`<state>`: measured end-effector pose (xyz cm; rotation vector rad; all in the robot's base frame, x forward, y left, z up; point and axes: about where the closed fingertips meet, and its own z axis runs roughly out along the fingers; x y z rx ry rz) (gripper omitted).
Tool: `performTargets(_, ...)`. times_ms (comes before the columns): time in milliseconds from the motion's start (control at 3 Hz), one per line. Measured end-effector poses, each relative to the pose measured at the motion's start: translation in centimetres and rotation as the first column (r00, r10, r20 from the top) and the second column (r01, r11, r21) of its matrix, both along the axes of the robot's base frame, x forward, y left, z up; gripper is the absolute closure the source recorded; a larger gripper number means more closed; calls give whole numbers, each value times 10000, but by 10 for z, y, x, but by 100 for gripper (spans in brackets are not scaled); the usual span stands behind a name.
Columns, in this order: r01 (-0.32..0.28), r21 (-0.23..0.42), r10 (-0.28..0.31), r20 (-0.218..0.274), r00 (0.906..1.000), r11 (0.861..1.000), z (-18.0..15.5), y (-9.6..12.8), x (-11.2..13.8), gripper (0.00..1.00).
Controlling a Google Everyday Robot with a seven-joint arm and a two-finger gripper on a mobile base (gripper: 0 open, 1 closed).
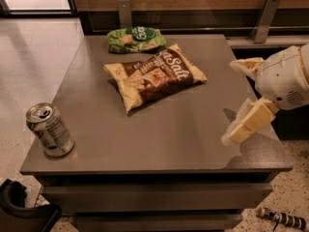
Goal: Pick 7up can
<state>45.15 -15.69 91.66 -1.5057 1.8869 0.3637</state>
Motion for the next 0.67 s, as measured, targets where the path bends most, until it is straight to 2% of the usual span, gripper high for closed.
performTargets(333,-793,1835,767,213,9968,9798,-2,41,-11,0)
performTargets(667,-1411,4137,1423,280,9894,8994,8,89,-23,0)
